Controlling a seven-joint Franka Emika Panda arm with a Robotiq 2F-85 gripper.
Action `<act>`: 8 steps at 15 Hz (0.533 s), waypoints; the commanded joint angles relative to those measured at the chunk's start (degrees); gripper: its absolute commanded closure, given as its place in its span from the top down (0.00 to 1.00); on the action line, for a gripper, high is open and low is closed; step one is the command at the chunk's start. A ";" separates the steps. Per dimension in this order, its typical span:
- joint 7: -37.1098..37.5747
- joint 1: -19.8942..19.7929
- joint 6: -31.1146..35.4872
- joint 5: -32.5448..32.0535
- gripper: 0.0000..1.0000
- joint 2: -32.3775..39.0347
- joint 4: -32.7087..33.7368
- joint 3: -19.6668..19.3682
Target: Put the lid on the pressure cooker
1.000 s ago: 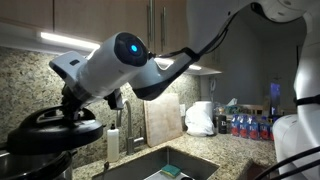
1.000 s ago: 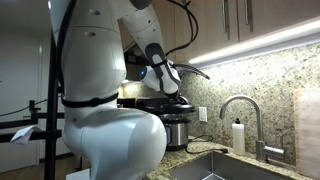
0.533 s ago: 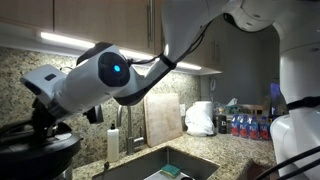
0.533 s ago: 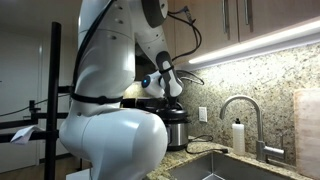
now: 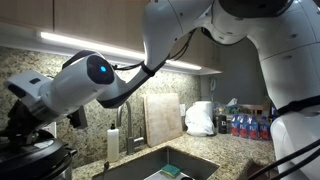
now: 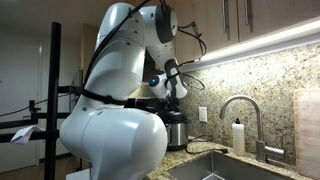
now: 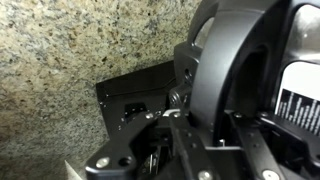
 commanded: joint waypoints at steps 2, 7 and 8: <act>-0.44 -0.85 3.74 0.67 0.06 1.17 4.22 -0.80; 0.87 -0.85 3.25 0.59 0.06 -0.44 2.26 -1.43; 1.52 -0.88 2.91 -0.02 0.06 -0.61 1.80 -1.15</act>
